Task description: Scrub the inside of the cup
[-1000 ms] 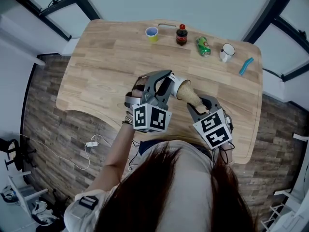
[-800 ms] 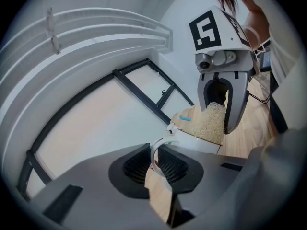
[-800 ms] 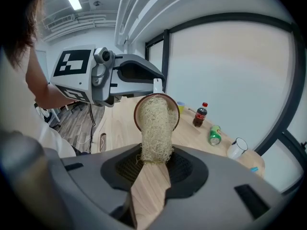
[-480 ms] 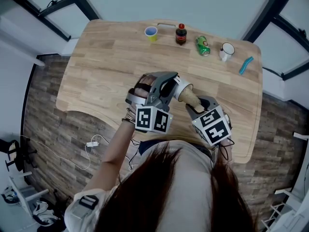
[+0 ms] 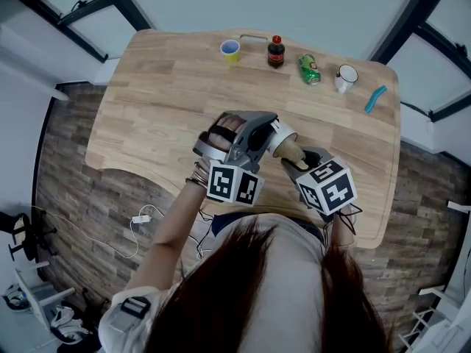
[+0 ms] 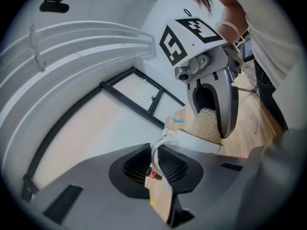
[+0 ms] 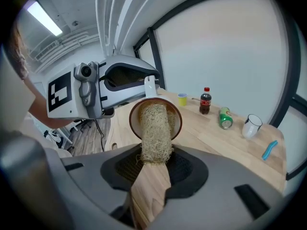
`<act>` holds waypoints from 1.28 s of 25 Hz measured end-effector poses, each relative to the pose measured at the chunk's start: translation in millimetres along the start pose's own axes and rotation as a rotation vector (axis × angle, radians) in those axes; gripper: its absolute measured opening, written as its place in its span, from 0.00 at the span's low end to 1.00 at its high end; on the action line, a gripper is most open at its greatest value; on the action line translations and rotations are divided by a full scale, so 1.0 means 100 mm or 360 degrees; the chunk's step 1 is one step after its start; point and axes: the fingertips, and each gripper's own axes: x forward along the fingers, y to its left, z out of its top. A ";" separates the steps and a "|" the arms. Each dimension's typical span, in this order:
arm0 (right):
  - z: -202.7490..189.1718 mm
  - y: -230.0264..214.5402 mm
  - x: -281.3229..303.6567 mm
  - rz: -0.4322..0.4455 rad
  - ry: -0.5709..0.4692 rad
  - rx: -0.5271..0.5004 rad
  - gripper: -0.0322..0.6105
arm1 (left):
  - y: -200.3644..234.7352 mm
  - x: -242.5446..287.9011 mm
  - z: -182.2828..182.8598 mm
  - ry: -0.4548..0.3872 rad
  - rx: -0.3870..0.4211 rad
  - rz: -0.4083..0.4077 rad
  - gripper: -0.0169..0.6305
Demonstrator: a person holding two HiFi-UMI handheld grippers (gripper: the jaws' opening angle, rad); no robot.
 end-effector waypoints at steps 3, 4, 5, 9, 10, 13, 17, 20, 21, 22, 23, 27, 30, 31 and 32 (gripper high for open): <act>0.00 0.01 -0.01 0.0051 -0.0016 0.0081 0.28 | -0.01 -0.01 0.04 -0.0022 0.0031 -0.0002 0.11; 0.00 0.01 -0.01 0.0070 -0.0022 0.0111 0.28 | -0.02 0.00 0.06 -0.0030 0.0041 -0.0004 0.11; 0.00 0.01 -0.01 0.0090 -0.0028 0.0142 0.28 | -0.02 0.00 0.07 -0.0039 0.0052 -0.0005 0.11; 0.00 0.03 0.01 0.0209 -0.0069 0.0325 0.28 | -0.04 0.00 0.09 -0.0072 0.0092 0.0003 0.11; 0.01 0.03 0.01 0.0245 -0.0085 0.0382 0.28 | -0.04 0.00 0.10 -0.0078 0.0099 0.0008 0.11; 0.02 0.05 0.00 0.0349 -0.0139 0.0537 0.28 | -0.04 -0.02 0.12 -0.0088 0.0117 0.0015 0.11; 0.04 0.06 0.00 0.0493 -0.0213 0.0745 0.28 | -0.04 -0.02 0.13 -0.0092 0.0129 0.0025 0.11; 0.06 0.04 0.00 0.0583 -0.0261 0.0878 0.28 | -0.03 -0.01 0.12 -0.0097 0.0130 0.0031 0.11; 0.07 0.04 -0.01 0.0613 -0.0277 0.0920 0.28 | -0.03 -0.01 0.12 -0.0099 0.0130 0.0034 0.11; 0.08 0.04 -0.01 0.0643 -0.0294 0.0962 0.28 | -0.02 -0.02 0.12 -0.0101 0.0131 0.0036 0.11; 0.09 0.03 -0.02 0.0669 -0.0310 0.1002 0.28 | -0.02 -0.02 0.13 -0.0103 0.0132 0.0039 0.11; 0.09 0.02 -0.03 0.0677 -0.0333 0.1036 0.28 | -0.02 -0.02 0.14 -0.0108 0.0136 0.0036 0.11; 0.08 0.01 -0.01 0.0578 -0.0312 0.0919 0.28 | -0.04 -0.01 0.13 -0.0104 0.0126 0.0019 0.11; 0.07 0.00 -0.01 0.0541 -0.0302 0.0873 0.28 | -0.04 -0.01 0.13 -0.0101 0.0124 0.0014 0.11; 0.06 0.00 0.00 0.0505 -0.0291 0.0828 0.28 | -0.05 0.00 0.13 -0.0098 0.0123 0.0009 0.11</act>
